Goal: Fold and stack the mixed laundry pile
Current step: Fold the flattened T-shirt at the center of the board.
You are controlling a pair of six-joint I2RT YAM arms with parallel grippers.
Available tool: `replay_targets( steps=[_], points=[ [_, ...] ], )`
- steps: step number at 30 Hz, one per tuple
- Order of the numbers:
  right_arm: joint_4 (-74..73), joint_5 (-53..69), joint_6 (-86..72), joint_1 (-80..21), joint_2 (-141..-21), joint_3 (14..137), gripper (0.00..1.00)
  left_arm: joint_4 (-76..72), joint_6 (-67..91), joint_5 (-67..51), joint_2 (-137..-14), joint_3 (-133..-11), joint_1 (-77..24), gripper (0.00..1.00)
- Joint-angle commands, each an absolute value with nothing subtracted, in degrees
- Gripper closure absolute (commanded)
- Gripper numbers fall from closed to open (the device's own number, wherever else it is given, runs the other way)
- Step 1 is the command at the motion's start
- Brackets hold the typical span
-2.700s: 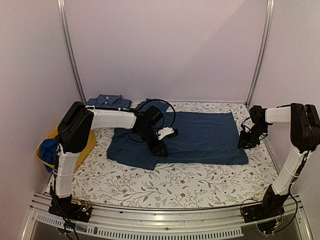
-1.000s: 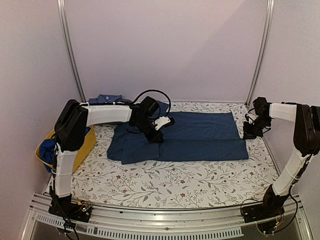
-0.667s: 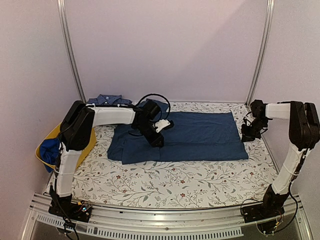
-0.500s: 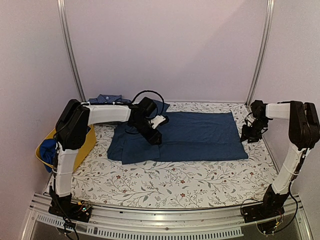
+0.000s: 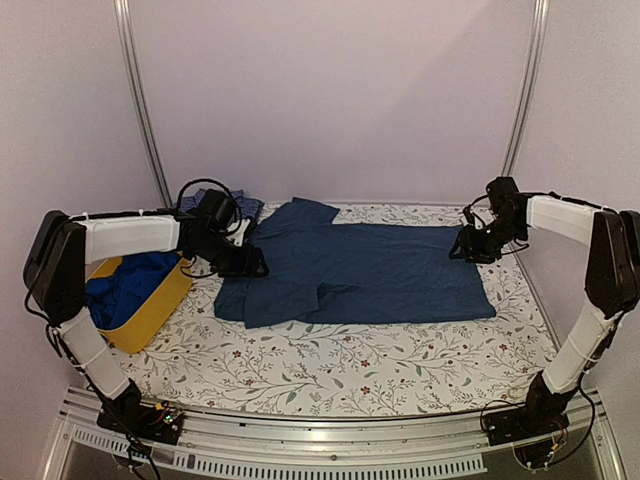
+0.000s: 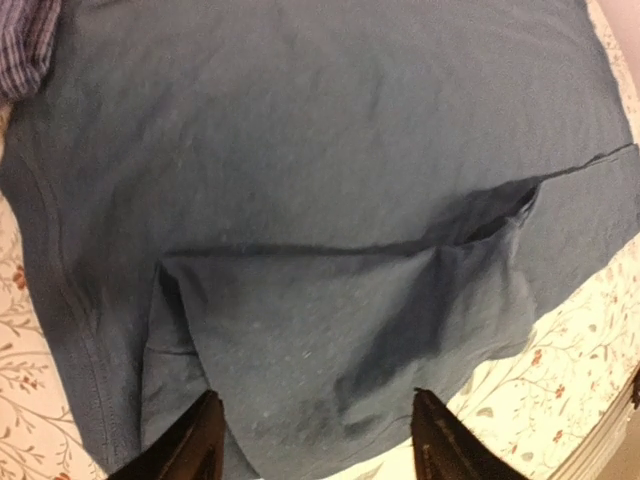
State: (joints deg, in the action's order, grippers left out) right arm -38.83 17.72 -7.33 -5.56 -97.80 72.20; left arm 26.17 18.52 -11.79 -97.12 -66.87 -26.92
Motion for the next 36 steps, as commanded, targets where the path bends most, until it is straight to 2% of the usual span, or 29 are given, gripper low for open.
replay_targets(
  steps=[1, 13, 24, 26, 30, 36],
  points=[
    [-36.1, 27.1, -9.1, -9.1, -99.1, 67.7, 0.52, 24.9, 26.3, -12.3, -99.3, -62.4, -23.5, 0.43],
    [-35.3, 23.9, -13.4, -6.9, -107.4, 57.1, 0.55, 24.2, 33.9, -13.4, -99.5, -53.0, -21.4, 0.56],
    [-37.5, 21.6, -14.4, 4.2, -100.2, 49.0, 0.55, 25.6, 43.4, -14.7, -90.0, -42.5, -27.9, 0.58],
    [-36.8, 24.5, -14.3, 4.2, -98.9, 49.8, 0.57, 25.9, 43.9, -12.3, -87.4, -42.2, -27.6, 0.55],
    [-36.1, 30.5, -14.2, 0.8, -92.8, 54.5, 0.58, 22.0, 43.4, -13.7, -79.6, -42.7, -28.0, 0.44],
    [-30.9, 39.9, -17.7, -11.8, -88.1, 59.0, 0.57, 19.5, 45.1, -18.0, -73.0, -40.8, -33.1, 0.47]
  ],
)
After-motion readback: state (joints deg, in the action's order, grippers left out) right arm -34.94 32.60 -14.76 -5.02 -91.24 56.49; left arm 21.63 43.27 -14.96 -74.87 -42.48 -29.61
